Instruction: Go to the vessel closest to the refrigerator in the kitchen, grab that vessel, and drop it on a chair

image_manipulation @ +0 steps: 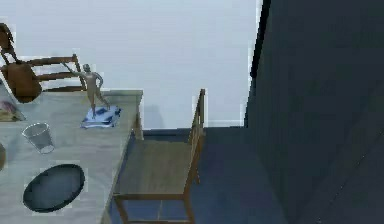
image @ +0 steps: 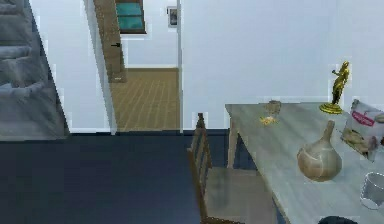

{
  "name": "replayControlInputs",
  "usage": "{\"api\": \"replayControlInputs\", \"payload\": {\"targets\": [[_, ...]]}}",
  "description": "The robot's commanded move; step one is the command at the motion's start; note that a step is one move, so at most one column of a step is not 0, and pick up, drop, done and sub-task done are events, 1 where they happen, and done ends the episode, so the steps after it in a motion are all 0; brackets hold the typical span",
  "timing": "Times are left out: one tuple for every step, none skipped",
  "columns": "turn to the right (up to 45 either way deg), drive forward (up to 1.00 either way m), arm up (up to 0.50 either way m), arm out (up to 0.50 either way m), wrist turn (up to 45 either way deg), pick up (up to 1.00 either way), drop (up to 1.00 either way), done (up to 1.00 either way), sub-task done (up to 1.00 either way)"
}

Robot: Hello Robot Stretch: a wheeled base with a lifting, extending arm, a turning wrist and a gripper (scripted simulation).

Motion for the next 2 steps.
{"api": "replayControlInputs", "payload": {"targets": [[-45.0, 0.0, 0.0, 0.0, 0.0, 0.0, 0.0, 0.0, 0.0], [24.0, 0.0, 0.0, 0.0, 0.0, 0.0, 0.0, 0.0, 0.0]]}}
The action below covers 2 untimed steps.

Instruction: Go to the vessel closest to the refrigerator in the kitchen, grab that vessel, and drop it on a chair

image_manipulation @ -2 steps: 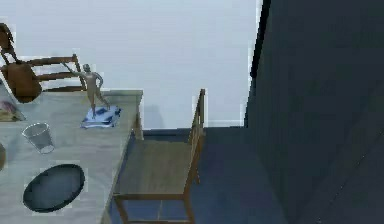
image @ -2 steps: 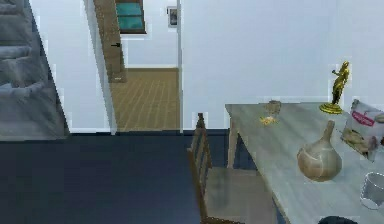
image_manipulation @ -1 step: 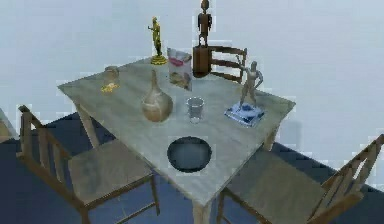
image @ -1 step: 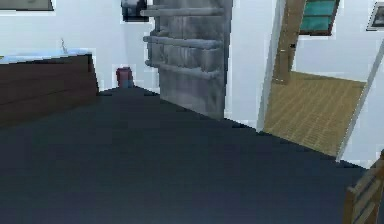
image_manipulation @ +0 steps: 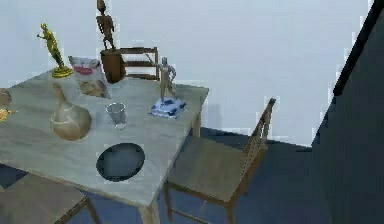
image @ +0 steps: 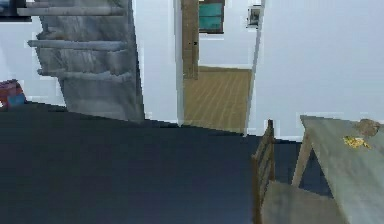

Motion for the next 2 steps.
{"api": "replayControlInputs", "payload": {"targets": [[0.0, 0.75, 0.0, 0.0, 0.0, 0.0, 0.0, 0.0, 0.0], [27.0, 0.0, 0.0, 0.0, 0.0, 0.0, 0.0, 0.0, 0.0]]}}
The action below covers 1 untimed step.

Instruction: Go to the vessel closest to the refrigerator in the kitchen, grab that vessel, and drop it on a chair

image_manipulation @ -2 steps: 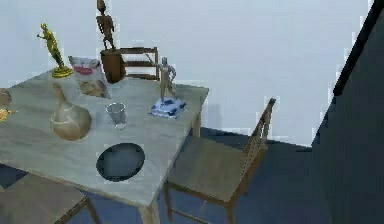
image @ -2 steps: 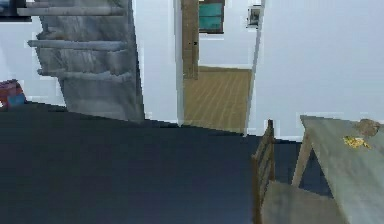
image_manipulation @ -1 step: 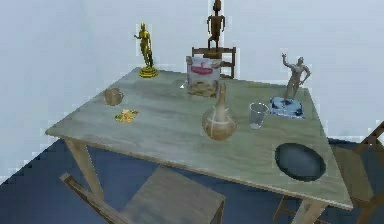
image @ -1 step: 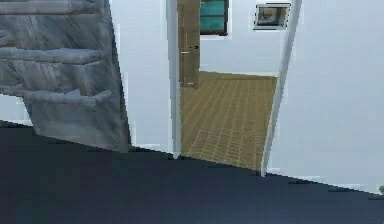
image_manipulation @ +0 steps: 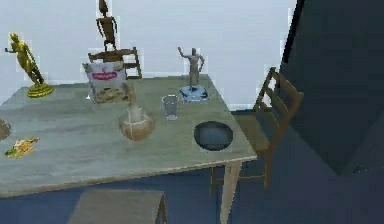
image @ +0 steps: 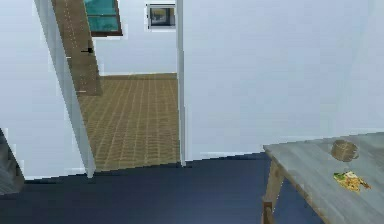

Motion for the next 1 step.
{"api": "replayControlInputs", "payload": {"targets": [[0.0, 0.6, 0.0, 0.0, 0.0, 0.0, 0.0, 0.0, 0.0]]}}
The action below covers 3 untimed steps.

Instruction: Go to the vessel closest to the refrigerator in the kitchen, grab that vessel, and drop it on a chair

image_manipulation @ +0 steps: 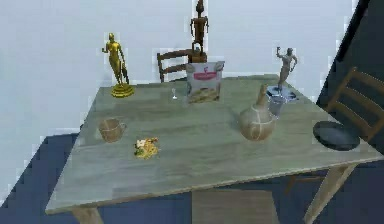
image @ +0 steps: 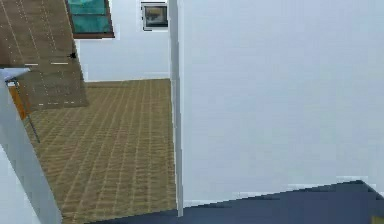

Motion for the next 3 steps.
{"api": "replayControlInputs", "payload": {"targets": [[36.0, 0.0, 0.0, 0.0, 0.0, 0.0, 0.0, 0.0, 0.0], [0.0, 0.25, 0.0, 0.0, 0.0, 0.0, 0.0, 0.0, 0.0], [0.0, 0.0, 0.5, 0.0, 0.0, 0.0, 0.0, 0.0, 0.0]]}}
